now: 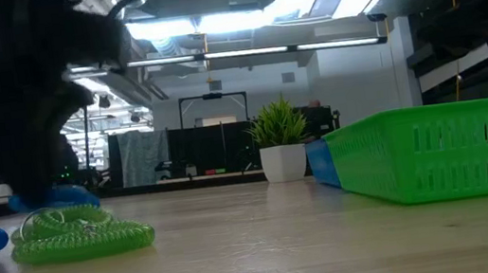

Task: Sort spring keychains
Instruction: Put the blue spring keychain into the blue bin

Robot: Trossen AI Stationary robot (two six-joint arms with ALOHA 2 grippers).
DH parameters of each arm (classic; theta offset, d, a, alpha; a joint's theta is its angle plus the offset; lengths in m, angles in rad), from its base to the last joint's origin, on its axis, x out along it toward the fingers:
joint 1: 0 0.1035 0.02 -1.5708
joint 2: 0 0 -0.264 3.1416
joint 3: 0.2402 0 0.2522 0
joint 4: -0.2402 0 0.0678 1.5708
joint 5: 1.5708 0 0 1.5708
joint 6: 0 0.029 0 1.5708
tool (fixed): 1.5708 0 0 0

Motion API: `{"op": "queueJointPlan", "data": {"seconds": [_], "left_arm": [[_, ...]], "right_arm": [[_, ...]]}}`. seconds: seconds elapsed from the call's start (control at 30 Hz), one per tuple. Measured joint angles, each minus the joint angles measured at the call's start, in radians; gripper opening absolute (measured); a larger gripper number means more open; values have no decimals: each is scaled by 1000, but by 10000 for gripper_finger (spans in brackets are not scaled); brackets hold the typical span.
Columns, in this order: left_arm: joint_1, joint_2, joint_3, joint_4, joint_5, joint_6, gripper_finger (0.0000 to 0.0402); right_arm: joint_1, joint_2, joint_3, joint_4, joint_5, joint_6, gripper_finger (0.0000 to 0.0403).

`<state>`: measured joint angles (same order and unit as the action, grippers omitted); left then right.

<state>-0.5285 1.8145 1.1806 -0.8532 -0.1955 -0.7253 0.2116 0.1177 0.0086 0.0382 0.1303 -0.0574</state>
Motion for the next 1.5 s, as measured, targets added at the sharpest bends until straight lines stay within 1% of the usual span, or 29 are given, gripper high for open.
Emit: {"op": "queueJointPlan", "data": {"seconds": [0.23, 0.5, 0.77, 0.9, 0.97, 1.07, 1.17, 1.37, 1.5], "left_arm": [[0, 0, 42, -26, -55, 23, 35], [0, -1, 66, -48, -76, 39, 28], [14, -3, 126, -53, -74, 135, 27], [40, -37, 121, -65, -73, 199, 23], [59, -73, 102, -67, -76, 216, 20], [83, -144, 64, -61, -111, 231, 18], [103, -238, -1, -10, -136, 240, 18], [134, -433, -196, 222, -154, 271, 17], [160, -530, -329, 411, -143, 315, 17]], "right_arm": [[0, 0, 0, 0, 0, 0, 136], [0, 0, 0, 0, 0, 0, 136], [0, 0, 0, 0, 0, 0, 136], [0, 0, 0, 0, 0, 0, 136], [0, 0, 0, 0, 0, 0, 136], [0, 0, 0, 0, 0, 0, 136], [0, 0, 0, 0, 0, 0, 136], [0, 0, 0, 0, 0, 0, 136], [0, 0, 0, 0, 0, 0, 136]]}}
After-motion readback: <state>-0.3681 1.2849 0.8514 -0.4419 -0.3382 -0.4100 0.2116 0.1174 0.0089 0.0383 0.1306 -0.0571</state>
